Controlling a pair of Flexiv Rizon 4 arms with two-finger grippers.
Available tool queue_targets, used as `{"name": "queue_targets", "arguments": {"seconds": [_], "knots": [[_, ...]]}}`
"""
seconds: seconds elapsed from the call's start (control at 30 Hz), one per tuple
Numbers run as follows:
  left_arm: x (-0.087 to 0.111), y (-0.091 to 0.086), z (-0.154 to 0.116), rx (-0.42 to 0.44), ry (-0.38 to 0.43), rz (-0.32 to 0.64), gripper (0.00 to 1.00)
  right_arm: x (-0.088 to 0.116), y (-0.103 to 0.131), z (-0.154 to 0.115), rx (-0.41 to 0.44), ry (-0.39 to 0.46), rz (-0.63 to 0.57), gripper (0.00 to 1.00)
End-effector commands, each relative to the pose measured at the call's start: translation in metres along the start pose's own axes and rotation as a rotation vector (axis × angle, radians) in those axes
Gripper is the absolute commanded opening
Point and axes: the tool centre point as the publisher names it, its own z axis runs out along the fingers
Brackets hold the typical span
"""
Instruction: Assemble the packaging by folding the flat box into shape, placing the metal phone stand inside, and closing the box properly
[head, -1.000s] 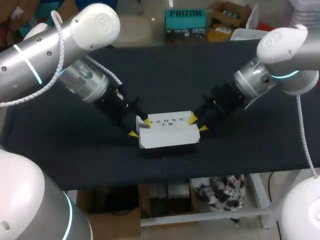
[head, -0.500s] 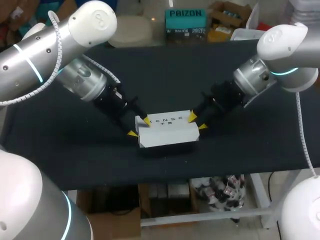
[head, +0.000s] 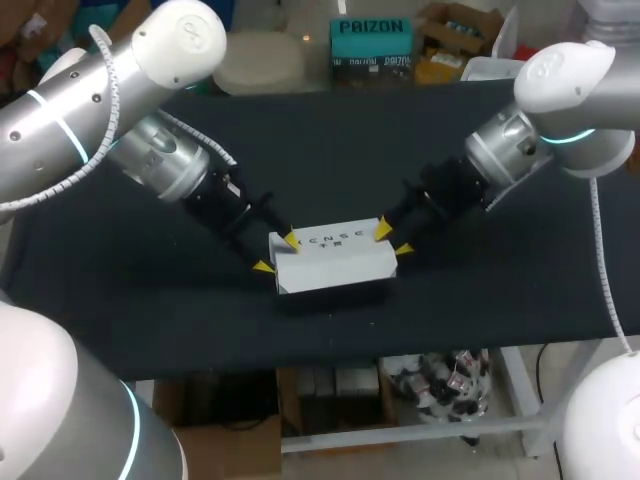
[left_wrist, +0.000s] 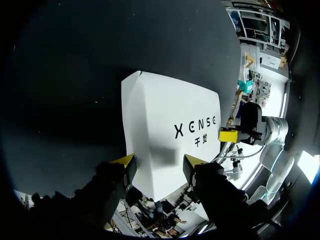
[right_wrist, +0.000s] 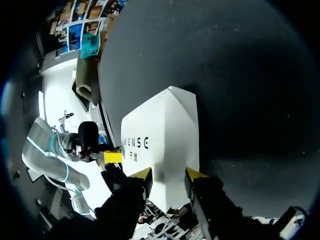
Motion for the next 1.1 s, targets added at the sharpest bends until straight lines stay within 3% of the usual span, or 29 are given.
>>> {"name": "queue_targets", "arguments": {"seconds": [0.03,1.1], "knots": [[0.0118,-0.0053,0.0082,-0.024,0.004,0.001,0.6,0.0101,0.0046,0.0106,0.017,0.003,0.001,0.43],[0.0158,-0.0098,0.0016,-0.046,0.0,-0.01,0.61,0.0144,0.006,0.0096,0.035,0.022,0.012,0.44]]}}
